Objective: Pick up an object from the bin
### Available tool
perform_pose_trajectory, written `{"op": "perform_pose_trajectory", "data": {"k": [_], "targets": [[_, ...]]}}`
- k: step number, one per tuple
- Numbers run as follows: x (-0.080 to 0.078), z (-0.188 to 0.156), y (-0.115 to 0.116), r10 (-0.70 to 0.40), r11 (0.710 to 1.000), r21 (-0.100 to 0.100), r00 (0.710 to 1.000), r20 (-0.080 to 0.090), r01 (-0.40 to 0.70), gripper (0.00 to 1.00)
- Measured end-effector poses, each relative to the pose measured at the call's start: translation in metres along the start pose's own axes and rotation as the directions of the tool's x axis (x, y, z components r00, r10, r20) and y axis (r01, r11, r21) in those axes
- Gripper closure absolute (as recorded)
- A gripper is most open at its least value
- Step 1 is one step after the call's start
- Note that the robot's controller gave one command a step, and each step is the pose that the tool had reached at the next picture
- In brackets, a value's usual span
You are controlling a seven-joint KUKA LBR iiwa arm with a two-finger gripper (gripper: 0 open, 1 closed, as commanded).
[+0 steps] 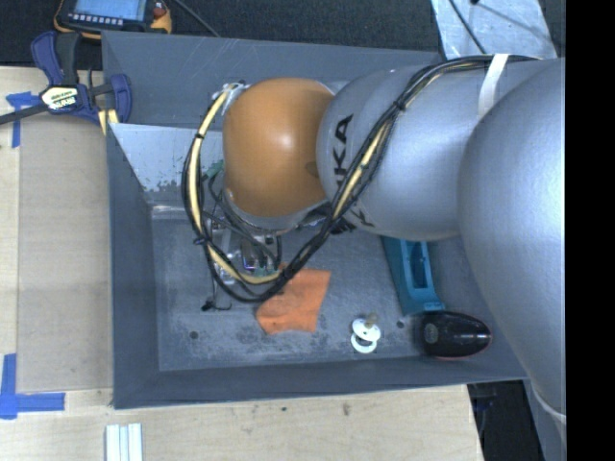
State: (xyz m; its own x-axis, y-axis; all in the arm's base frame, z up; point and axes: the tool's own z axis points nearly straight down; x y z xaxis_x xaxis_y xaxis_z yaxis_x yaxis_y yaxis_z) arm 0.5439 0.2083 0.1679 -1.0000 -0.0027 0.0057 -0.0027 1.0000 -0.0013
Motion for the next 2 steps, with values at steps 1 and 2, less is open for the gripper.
{"op": "perform_pose_trajectory", "data": {"k": [1,2], "targets": [[-0.002,-0.005,-0.001,0.003,1.0,-0.002,1.0,0.008,-0.003,0.0],[0.001,0.026,-0.047,0.013,1.0,-0.005,1.0,0.011,-0.013,0.0]]}}
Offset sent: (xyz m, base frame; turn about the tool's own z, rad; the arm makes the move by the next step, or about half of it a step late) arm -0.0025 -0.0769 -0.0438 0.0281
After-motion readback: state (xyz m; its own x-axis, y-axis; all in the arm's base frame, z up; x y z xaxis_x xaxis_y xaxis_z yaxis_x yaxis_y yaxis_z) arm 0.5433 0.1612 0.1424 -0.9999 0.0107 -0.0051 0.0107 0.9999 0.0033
